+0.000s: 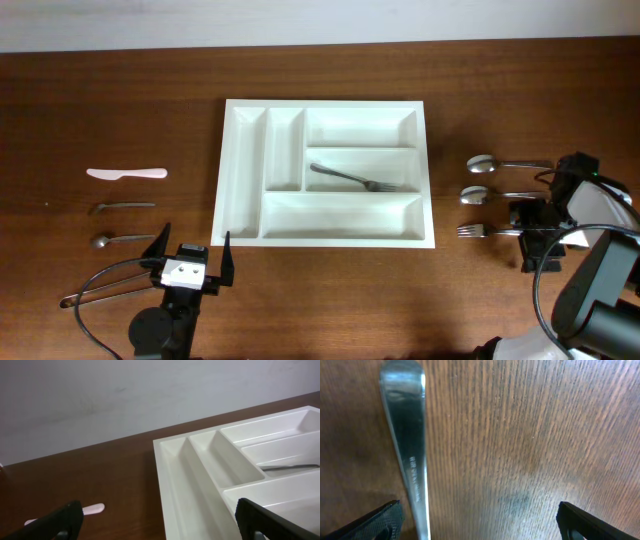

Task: Pack container
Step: 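Return the right gripper to the right-side fork and grasp it, then place the second fork into the middle compartment beside the first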

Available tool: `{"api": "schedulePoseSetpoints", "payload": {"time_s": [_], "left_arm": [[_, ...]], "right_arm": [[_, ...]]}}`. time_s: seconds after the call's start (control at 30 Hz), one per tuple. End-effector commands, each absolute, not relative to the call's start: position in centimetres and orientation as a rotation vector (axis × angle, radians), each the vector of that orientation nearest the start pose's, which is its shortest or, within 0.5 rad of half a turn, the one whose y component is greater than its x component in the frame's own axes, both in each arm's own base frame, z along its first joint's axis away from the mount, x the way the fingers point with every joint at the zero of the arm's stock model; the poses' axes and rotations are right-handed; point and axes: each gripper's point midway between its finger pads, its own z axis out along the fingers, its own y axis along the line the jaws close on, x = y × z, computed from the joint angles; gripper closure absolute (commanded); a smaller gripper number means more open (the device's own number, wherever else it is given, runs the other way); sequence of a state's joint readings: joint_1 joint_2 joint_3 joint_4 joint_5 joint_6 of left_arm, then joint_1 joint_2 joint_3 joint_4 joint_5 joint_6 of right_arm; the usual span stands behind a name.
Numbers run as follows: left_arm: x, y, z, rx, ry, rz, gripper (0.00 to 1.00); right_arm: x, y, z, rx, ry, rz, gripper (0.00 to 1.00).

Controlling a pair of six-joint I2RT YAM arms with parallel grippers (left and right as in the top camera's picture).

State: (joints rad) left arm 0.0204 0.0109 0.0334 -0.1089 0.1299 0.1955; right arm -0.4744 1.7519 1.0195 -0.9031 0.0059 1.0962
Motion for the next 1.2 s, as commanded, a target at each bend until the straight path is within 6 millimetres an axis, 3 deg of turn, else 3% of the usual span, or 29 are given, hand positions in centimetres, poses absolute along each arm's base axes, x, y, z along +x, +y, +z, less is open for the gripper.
{"api": "schedulePoseSetpoints", "payload": {"time_s": [0.0,0.17,0.23,0.27,0.37,0.43,0.5,0.6,0.73,1.0,1.07,1.17], "left_arm": [[24.4,-1.5,15.9,0.248,1.638,0.076,0.01],[24.4,-1.5,15.9,0.248,1.638,0.076,0.01],[24.4,-1.5,15.9,0.248,1.638,0.076,0.01],[24.4,-1.5,15.9,0.248,1.638,0.076,0.01],[24.4,-1.5,15.9,0.248,1.638,0.076,0.01],[24.4,-1.5,15.9,0.248,1.638,0.076,0.01],[24.4,-1.5,15.9,0.248,1.638,0.076,0.01],[24.4,-1.5,15.9,0.248,1.638,0.076,0.01],[24.4,-1.5,15.9,0.248,1.638,0.076,0.01],[24.4,-1.5,15.9,0.248,1.638,0.076,0.01],[24.4,-1.5,15.9,0.248,1.638,0.076,0.01],[24.4,-1.5,15.9,0.248,1.638,0.076,0.01]], "right_arm": [[24.0,-12.3,-0.1,2.293,2.282,-0.057,0.01],[24.4,-12.5,-0.5,2.253,2.302,-0.047,0.00],[24.7,-12.7,-0.5,2.246,2.293,-0.040,0.06],[24.9,-12.7,-0.6,2.243,2.291,-0.038,0.22],[24.9,-12.7,-1.0,2.250,2.291,-0.041,0.53],[24.7,-12.6,-1.2,2.257,2.298,-0.046,0.67],[24.6,-12.5,-1.6,2.266,2.308,-0.050,0.76],[24.7,-12.6,-1.8,2.265,2.307,-0.045,0.76],[24.8,-12.6,-1.8,2.261,2.306,-0.044,0.96],[25.2,-12.8,-0.9,2.199,2.370,-0.041,0.96],[25.7,-12.9,0.3,2.194,2.366,-0.023,0.96],[27.5,-12.8,3.8,2.141,2.352,0.033,0.96]]}}
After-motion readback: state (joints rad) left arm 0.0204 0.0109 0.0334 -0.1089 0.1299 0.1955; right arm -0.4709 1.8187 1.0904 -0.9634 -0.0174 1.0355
